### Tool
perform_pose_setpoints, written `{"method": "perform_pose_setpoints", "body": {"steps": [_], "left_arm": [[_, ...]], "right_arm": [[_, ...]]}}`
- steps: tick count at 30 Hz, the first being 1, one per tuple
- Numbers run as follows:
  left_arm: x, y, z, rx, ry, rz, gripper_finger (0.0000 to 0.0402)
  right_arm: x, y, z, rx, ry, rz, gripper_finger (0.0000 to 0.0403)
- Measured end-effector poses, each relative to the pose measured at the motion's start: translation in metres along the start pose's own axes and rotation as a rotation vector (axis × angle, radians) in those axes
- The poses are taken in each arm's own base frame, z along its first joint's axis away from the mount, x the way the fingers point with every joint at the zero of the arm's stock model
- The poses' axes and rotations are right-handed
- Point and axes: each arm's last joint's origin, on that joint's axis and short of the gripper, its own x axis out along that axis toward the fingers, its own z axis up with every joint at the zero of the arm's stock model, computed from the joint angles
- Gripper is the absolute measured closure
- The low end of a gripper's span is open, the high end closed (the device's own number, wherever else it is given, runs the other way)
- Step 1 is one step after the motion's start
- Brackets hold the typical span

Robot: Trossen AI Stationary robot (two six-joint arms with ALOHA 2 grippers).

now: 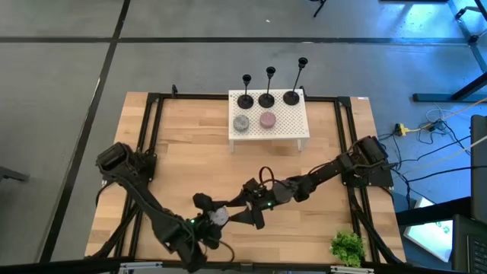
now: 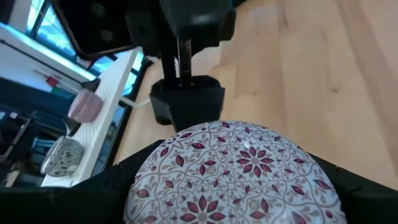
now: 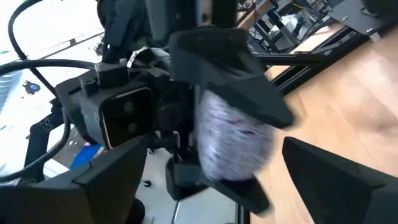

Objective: Pick & Place candle stick holders
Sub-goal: Put the red scented candle on the shelf aligned with the other scented candle

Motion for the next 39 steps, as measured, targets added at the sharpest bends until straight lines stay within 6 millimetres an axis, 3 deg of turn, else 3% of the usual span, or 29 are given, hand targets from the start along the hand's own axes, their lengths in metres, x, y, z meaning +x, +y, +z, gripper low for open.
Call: {"method": "perform_pose_setpoints", "body": {"steps": [10, 24, 32, 39], "left_arm": [[0.012, 0.005, 0.003, -0.018, 0.016, 0.003, 0.0123], [0.02, 0.006, 0.016, -0.031, -0.037, 0.014, 0.0123], [0.027, 0.009, 0.019, -0.033, -0.037, 0.014, 0.0123], [0.026, 0.009, 0.019, -0.031, -0.04, 0.013, 0.0123]], "right_arm": [[0.008, 0.003, 0.001, -0.031, 0.059, -0.068, 0.002], [0.008, 0.013, 0.0, -0.038, 0.011, -0.026, 0.0029], [0.008, 0.012, -0.001, -0.039, 0.013, -0.034, 0.0091], [0.008, 0.011, -0.002, -0.034, 0.012, -0.051, 0.0183]]}}
